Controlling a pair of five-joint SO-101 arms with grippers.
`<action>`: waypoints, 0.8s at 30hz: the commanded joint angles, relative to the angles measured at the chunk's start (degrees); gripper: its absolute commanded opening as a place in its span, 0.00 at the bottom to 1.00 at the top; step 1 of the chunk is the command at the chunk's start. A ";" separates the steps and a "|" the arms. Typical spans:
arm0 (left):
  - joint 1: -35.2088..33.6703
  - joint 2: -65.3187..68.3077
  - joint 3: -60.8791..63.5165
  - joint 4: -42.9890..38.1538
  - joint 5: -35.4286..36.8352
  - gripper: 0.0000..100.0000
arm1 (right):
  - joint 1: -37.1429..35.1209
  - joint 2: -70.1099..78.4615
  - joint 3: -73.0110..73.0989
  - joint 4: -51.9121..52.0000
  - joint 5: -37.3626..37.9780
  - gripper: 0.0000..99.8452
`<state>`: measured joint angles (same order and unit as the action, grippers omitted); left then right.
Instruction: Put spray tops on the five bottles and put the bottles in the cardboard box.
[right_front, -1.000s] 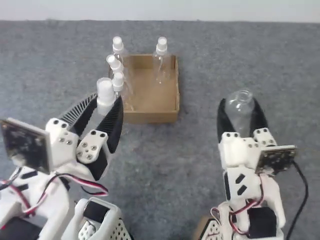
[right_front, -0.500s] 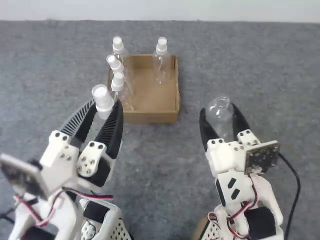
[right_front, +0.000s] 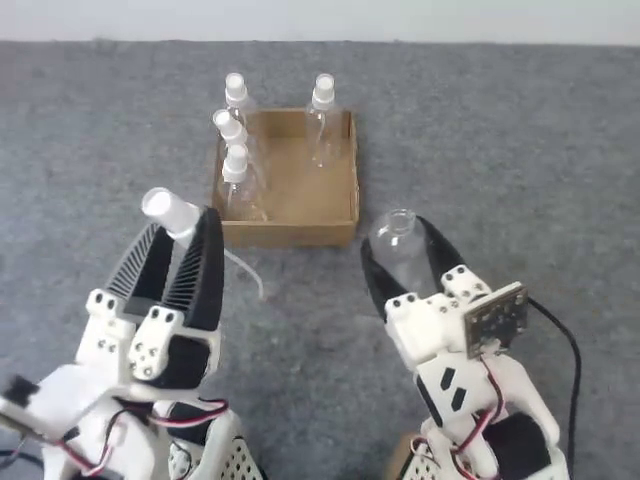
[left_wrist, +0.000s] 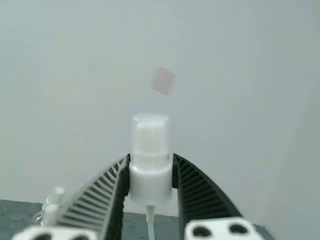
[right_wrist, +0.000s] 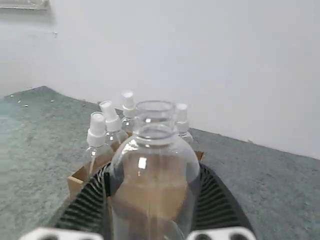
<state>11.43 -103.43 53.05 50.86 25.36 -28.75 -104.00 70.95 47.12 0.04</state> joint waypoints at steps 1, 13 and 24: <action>-1.49 -0.62 -0.22 -2.11 6.15 0.01 | -4.88 -0.04 -1.49 0.13 6.07 0.01; -6.42 -1.05 -1.80 -4.40 15.38 0.01 | -15.69 -0.04 3.96 -0.04 6.86 0.01; -15.03 -1.05 -1.80 -8.97 27.87 0.01 | -22.64 0.04 5.98 -3.82 6.95 0.01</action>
<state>-3.43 -103.43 53.05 43.74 49.63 -50.46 -103.12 76.22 47.03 6.20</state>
